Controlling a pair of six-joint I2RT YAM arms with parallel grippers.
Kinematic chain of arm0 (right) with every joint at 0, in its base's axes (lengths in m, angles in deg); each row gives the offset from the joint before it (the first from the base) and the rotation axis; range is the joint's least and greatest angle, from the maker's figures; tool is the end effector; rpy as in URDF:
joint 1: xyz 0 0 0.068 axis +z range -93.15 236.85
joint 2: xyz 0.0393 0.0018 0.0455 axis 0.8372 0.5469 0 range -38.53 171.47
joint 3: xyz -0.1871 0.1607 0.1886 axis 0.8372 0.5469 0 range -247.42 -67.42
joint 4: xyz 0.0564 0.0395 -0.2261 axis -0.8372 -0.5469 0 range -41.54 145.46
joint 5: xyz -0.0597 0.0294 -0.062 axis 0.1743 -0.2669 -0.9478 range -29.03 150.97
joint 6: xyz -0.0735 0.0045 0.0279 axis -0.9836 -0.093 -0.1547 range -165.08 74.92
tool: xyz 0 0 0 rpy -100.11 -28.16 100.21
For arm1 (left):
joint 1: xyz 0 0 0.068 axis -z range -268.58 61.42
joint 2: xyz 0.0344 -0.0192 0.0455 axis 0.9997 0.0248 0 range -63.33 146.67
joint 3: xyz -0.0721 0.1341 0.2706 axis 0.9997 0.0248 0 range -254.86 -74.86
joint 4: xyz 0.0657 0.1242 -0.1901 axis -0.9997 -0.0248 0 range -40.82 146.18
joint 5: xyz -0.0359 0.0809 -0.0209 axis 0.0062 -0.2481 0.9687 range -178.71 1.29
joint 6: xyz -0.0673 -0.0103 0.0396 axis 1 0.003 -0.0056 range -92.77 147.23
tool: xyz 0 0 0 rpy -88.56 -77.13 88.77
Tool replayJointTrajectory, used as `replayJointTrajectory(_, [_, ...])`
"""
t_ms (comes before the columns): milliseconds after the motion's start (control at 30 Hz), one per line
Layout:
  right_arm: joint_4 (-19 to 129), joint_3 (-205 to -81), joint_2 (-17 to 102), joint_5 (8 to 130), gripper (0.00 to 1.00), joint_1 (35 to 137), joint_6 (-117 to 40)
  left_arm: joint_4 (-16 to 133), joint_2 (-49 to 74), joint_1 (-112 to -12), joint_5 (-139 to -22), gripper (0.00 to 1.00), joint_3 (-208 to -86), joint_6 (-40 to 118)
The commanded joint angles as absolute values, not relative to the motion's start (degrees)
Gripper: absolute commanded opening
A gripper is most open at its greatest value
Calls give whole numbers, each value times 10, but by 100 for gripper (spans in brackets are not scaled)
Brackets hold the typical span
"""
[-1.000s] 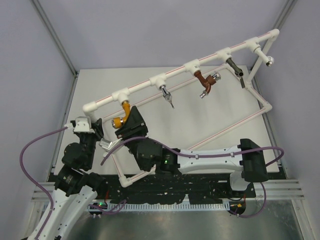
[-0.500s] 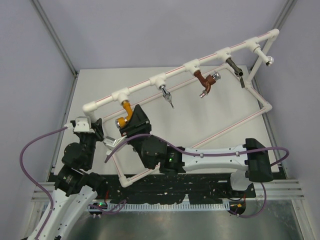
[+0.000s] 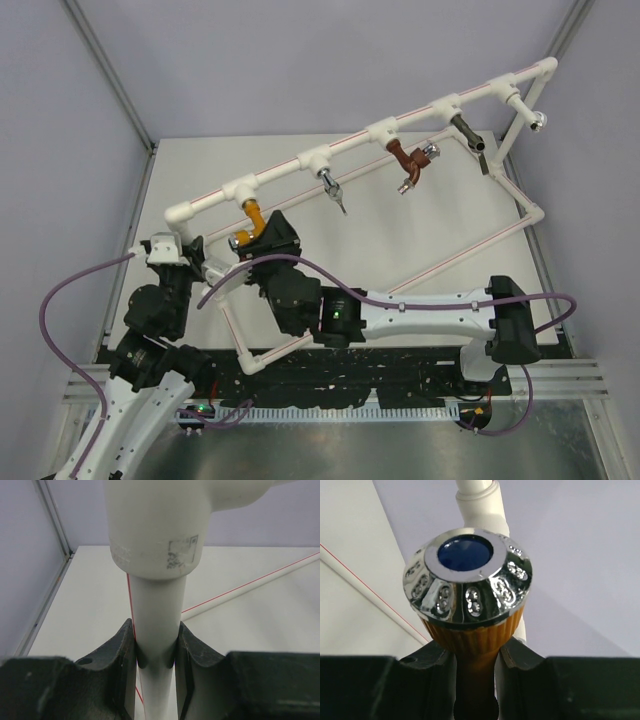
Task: Install the water faucets
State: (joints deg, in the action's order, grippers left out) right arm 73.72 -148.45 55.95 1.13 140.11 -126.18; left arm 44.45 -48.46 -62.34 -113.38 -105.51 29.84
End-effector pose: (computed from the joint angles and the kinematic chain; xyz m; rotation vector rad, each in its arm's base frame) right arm 0.1022 0.3678 0.4321 -1.2097 1.0099 -0.7410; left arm 0.0627 0.0005 0.3179 -0.0366 1.5066 -0.0815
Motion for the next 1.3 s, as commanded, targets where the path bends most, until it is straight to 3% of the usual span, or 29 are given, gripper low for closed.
replayJointTrajectory(0, [690,-1529,574,-1,5,1357,-1117,446,-499,-610,-1088,0,-1059,306])
replayJointTrajectory(367, [615,-1557,580,22,5,1343,-847,445,-495,-610,-1088,0,-1060,307])
replayJointTrajectory(1267, [576,-1545,553,146,5,1310,-459,448,-513,-609,-1095,0,-1054,303])
